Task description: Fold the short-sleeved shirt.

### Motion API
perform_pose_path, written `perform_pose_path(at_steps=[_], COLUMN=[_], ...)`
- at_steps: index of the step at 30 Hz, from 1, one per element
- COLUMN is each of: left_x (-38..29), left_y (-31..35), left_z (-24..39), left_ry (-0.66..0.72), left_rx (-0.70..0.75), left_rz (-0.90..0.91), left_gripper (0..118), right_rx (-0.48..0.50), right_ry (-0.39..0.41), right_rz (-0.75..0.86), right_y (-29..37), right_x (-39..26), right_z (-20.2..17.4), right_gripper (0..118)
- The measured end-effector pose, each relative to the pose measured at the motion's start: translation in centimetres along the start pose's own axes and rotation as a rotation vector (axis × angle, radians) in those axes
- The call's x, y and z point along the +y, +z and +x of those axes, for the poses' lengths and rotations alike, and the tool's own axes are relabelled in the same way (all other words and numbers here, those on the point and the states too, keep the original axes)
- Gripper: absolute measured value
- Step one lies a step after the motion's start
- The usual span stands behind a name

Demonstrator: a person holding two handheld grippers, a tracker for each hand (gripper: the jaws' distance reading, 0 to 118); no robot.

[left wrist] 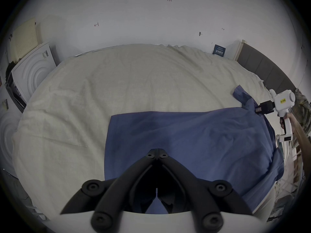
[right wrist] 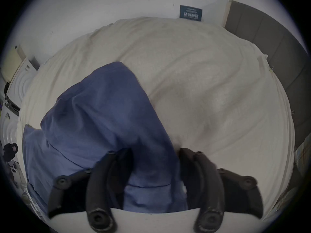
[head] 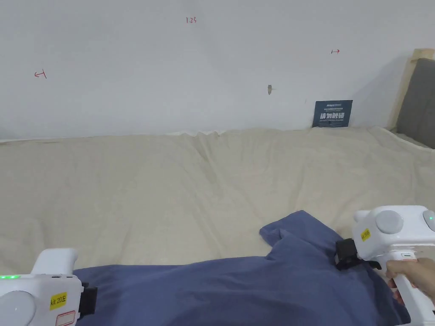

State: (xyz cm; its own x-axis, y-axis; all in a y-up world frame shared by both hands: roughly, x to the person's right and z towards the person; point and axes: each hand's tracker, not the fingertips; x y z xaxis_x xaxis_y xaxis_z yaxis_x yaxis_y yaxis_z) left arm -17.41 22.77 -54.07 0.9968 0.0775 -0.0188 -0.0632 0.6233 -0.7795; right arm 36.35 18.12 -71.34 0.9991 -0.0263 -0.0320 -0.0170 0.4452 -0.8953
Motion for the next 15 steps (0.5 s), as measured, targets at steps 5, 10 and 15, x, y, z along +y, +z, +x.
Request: perform_pose_path(at_steps=[5, 10, 15], left_x=[0.6, 2.5, 4.2], left_y=[-0.5, -1.0, -3.5], left_z=[-0.1, -1.5, -3.2], left_ry=[0.0, 0.026, 0.038], left_rx=[-0.001, -0.028, 0.052], left_rz=[-0.008, -0.036, -0.081], left_gripper=[0, 30, 115], right_rx=[-0.007, -0.001, 0.013], right_ry=[0.023, 0.005, 0.027], right_rz=[0.02, 0.043, 0.067], right_y=[1.1, 3.1, 4.5], right_x=[0.4, -0.5, -0.6], right_z=[-0.4, -1.2, -1.1], right_gripper=[0, 0, 0])
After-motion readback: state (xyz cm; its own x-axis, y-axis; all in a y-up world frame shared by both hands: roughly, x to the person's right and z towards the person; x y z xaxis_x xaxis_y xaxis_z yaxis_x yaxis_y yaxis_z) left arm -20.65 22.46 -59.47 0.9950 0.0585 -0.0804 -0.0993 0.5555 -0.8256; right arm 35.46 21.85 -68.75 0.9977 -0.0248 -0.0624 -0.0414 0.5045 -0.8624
